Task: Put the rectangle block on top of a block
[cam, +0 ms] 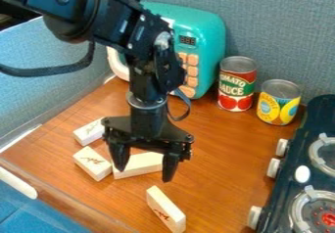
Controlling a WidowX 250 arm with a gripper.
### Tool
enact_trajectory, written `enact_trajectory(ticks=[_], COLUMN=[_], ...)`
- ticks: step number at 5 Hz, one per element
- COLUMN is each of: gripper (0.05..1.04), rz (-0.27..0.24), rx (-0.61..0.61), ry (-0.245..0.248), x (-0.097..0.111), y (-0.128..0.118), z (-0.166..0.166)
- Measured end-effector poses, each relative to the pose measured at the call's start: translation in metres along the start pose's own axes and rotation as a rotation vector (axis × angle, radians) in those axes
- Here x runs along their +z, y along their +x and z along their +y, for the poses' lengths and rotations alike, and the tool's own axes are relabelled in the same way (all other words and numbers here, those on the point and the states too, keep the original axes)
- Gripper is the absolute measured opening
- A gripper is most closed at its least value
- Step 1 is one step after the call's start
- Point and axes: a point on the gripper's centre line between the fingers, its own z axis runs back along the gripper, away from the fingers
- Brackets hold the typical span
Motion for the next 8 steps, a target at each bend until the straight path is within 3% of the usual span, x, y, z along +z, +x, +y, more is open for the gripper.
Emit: enact_trajectory(ticks=[2,4,5,8], gripper=[1.000,1.000,1.000,0.999], rz=[-0.034,0.035,0.060,0.079], rx=[0.467,0.929,1.019,1.007], ry=[0.214,0.310,0.294,0.238], x=[-0.018,-0.036,-0.039,-0.057], y=[-0.012,-0.018,-0.016,-0.018], z=[-0.009,-0.012,-0.008,-0.004])
